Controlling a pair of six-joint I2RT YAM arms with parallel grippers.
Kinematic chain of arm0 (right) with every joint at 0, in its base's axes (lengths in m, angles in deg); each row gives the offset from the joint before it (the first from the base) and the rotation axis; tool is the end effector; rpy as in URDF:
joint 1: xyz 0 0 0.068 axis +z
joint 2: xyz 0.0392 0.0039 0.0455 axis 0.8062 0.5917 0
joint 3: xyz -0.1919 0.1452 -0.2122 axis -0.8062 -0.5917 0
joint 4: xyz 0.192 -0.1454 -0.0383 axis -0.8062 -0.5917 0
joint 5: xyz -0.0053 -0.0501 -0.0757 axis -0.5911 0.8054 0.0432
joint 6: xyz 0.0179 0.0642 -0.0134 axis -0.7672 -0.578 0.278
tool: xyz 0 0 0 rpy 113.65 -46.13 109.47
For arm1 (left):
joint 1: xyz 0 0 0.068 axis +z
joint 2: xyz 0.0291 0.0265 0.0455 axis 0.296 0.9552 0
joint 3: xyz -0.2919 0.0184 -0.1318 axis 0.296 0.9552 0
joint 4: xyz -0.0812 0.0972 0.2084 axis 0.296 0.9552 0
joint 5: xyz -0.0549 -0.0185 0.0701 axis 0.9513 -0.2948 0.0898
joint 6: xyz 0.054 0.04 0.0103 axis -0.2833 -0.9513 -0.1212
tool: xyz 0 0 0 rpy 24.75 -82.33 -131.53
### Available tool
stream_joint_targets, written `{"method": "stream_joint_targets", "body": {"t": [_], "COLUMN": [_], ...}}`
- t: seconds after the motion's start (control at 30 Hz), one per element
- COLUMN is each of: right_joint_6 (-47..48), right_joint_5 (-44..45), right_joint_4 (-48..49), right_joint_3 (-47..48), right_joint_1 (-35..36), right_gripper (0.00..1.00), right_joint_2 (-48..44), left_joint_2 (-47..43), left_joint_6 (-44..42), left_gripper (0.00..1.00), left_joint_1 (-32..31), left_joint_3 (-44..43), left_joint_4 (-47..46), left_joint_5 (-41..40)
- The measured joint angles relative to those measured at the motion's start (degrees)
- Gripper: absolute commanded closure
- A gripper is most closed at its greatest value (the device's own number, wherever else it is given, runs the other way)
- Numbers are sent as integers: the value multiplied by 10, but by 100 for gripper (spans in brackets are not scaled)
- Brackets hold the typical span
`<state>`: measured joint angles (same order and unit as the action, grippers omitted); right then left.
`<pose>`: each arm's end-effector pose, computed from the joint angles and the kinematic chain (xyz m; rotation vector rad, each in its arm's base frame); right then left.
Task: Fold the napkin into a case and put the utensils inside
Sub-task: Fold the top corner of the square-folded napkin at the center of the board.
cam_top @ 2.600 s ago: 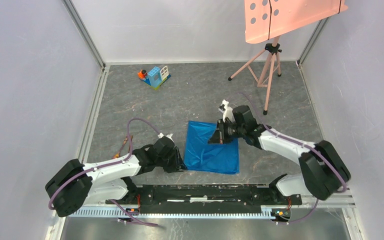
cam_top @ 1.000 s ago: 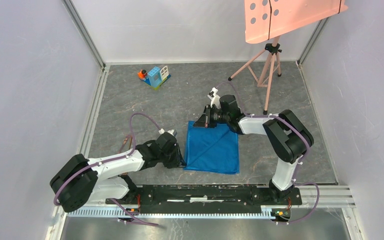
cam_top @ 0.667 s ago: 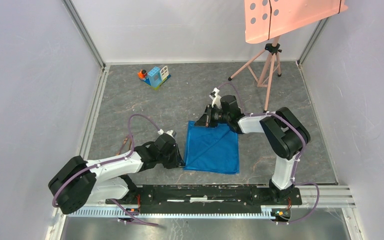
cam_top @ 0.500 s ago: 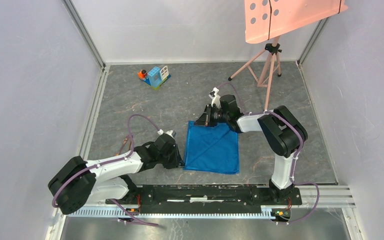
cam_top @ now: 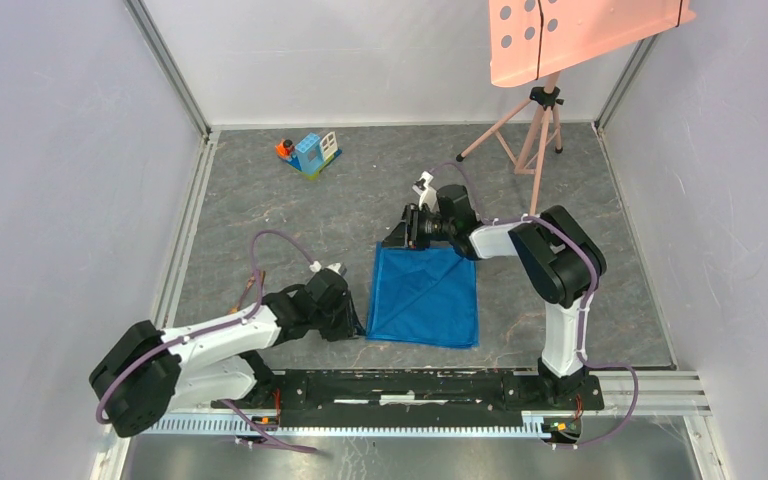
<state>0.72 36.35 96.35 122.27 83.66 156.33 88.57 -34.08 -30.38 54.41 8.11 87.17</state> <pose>0.3450 0.2370 0.1804 -0.1362 2.3291 1.4198 0.1072 -0.1234 0.1856 -0.1212 2.7301 -0.7113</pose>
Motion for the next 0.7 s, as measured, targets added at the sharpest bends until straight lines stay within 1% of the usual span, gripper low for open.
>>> {"method": "stream_joint_targets", "body": {"t": [0.1,0.23,0.3,0.4,0.47,0.57,0.63,0.7], "right_joint_6": [27,96,137,193,219,246,257,264], "right_joint_5": [-3,-2,3,12,9,-2,-12,-18], "right_joint_4": [-43,-143,-188,-244,-256,-256,-257,-261], "right_joint_3": [31,84,92,82,52,-19,-71,-118], "right_joint_1": [0,0,-1,-10,-27,-65,-93,-114], "right_gripper": [45,33,28,28,28,32,35,41], "right_joint_2": [-1,-21,-56,-141,-212,-305,-335,-336], "left_joint_2": [-28,-81,-106,-113,-82,5,71,122], "left_joint_6": [0,0,0,0,-1,-6,-13,-19], "left_gripper": [65,64,61,56,56,58,58,59], "left_joint_1": [0,0,0,0,0,0,0,0], "left_joint_3": [-7,-29,-40,-57,-71,-104,-130,-146], "left_joint_4": [48,101,108,88,52,-4,-45,-83], "left_joint_5": [-10,-14,-11,11,41,86,113,136]}}
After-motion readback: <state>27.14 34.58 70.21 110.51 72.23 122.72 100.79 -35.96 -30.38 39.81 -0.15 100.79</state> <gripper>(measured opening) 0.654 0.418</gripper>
